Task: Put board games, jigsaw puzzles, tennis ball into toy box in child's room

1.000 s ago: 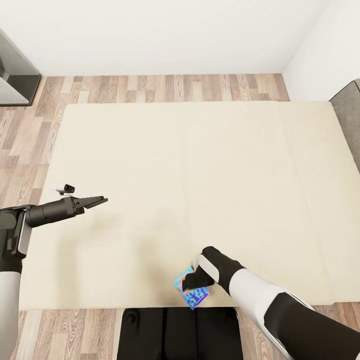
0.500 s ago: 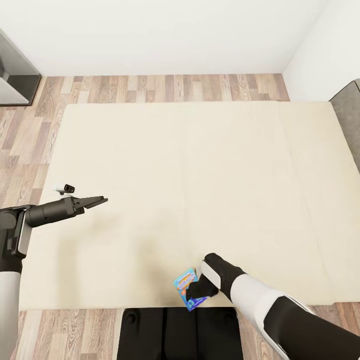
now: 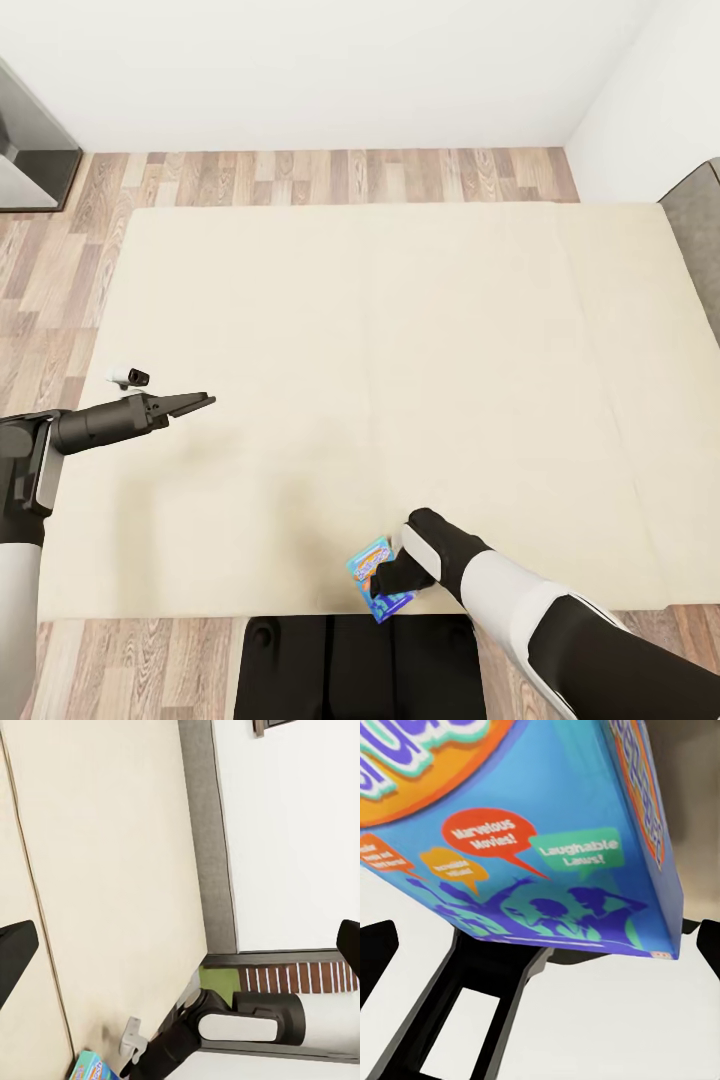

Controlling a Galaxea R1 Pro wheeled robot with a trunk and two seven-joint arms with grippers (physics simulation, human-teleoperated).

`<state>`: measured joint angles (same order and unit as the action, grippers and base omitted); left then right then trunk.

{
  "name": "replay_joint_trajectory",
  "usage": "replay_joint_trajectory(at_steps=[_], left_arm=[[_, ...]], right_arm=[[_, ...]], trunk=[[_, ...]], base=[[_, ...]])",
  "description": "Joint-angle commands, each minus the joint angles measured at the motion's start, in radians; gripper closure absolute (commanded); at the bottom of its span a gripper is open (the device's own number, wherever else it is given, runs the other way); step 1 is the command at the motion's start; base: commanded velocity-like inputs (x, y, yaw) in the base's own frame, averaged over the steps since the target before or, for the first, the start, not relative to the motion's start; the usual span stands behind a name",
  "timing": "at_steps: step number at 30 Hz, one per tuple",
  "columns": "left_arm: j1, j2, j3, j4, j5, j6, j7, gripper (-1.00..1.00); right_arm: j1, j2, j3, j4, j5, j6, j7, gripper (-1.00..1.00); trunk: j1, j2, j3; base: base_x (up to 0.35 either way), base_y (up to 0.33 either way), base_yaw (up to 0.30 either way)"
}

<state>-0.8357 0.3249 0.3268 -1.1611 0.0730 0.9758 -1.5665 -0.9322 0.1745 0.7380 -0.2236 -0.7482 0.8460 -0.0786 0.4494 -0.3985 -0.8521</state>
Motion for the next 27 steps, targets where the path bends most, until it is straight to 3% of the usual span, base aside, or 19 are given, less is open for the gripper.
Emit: replay_joint_trajectory(at_steps=[1, 27], left_arm=[[0.0, 0.0, 0.0, 0.0, -0.001, 0.011, -0.004, -1.0], [0.0, 0.0, 0.0, 0.0, -0.001, 0.011, -0.004, -1.0]], right_arm=[[-0.001, 0.0, 0.005, -0.001, -0.01, 0.002, -0.008, -1.0], [0.0, 0.0, 0.012, -0.008, -0.012, 0.005, -0.007, -1.0]], trunk=[[0.001, -0.002, -0.001], [0.001, -0.002, -0.001]], base=[[0.0, 0.0, 0.0], [0.0, 0.0, 0.0]])
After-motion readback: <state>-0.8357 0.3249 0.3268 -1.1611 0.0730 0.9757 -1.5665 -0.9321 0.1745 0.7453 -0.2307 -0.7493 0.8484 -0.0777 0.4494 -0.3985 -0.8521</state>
